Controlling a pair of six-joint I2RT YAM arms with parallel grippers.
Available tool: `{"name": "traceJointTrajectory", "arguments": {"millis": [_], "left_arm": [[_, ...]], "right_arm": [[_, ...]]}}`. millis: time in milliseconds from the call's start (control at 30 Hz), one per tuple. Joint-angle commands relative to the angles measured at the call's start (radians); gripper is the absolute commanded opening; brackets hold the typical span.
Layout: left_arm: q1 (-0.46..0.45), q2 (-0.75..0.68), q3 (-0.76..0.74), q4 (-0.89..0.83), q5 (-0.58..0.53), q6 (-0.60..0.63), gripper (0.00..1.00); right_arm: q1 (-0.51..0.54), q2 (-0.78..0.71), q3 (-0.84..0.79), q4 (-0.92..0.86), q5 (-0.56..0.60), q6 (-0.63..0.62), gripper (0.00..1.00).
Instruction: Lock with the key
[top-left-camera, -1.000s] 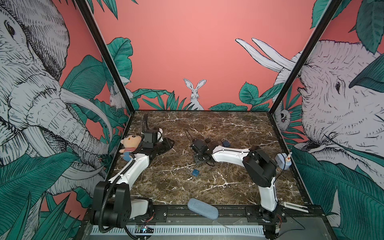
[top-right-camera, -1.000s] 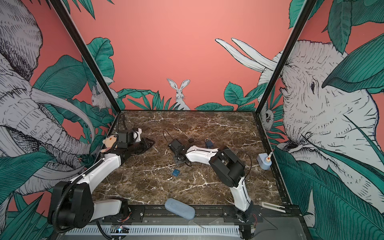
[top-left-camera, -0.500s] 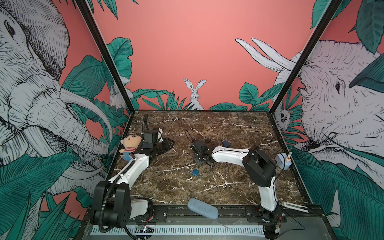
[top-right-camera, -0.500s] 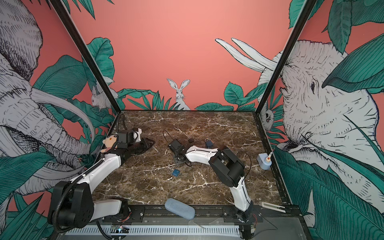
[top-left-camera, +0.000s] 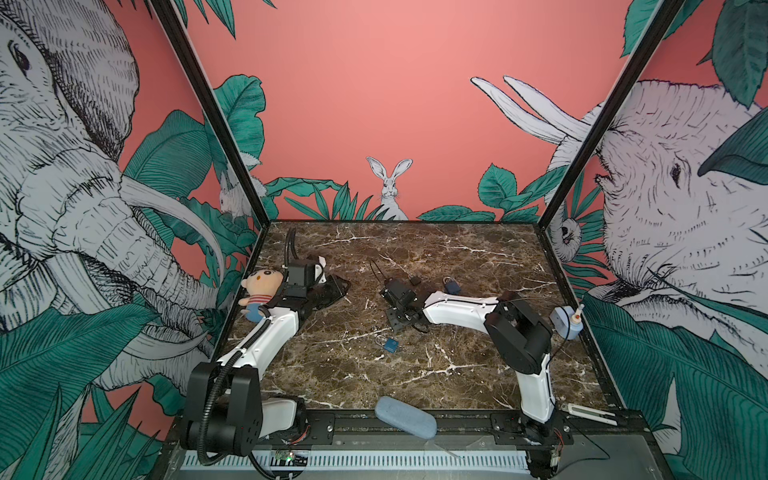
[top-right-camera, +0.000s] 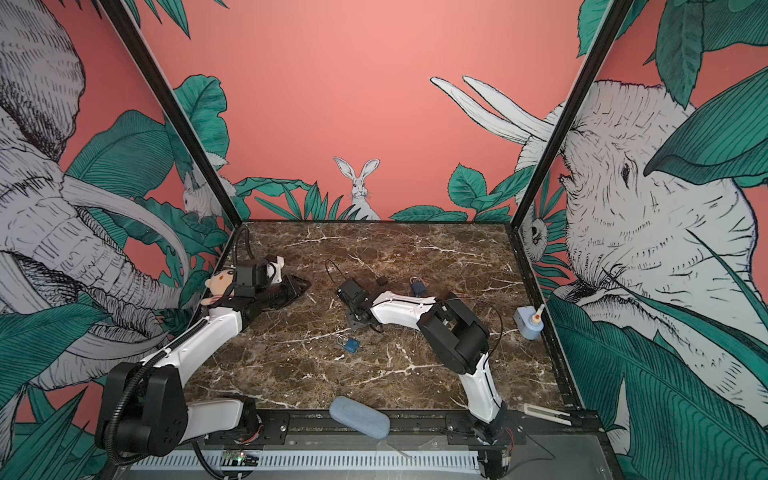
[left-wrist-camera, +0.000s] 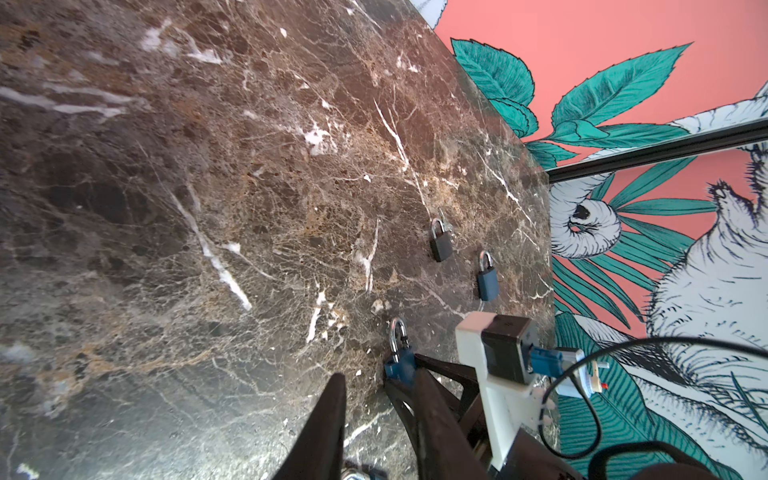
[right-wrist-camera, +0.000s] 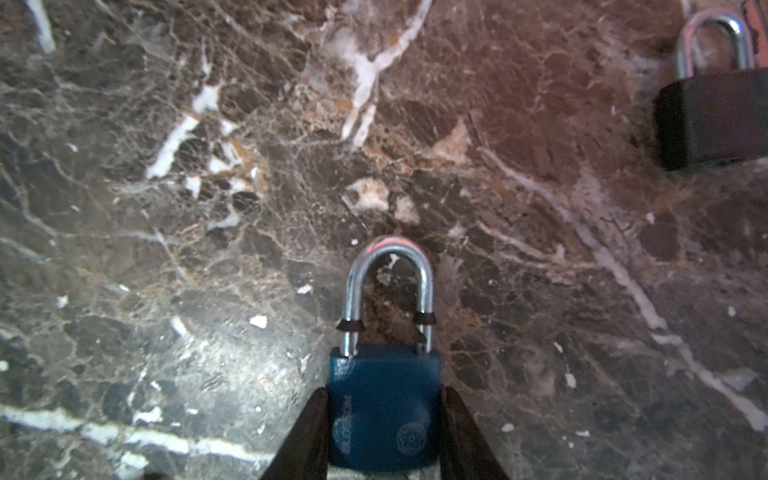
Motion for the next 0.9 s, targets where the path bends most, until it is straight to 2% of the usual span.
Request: {"name": "traceJointTrajectory", "arguments": {"millis": [0,400,500,867], "left_arm": [[0.006,-0.005,0.013,-0.004,0.039,0.02,0.3],[0.003,-0.02,0.02,-0.014,0.133,0.065,0.3],[0.001,-0.006,0.019,-0.003,0.199,0.067,0.31],[-0.127,0.104,0.06,0.08,0.255,0.054,0.34]], "right_arm": [[0.005,-0.033,-0.017,0.01,-0.002,-0.025,0.11],[0.005,-0.16,-0.034,0.017,-0.047,-0.037,0.09],[0.004,-0.186,-0.034,0.013,-0.053,-0.038,0.09],[0.006,-0.259,-0.034,-0.018,-0.073,-0.052,0.09]]}}
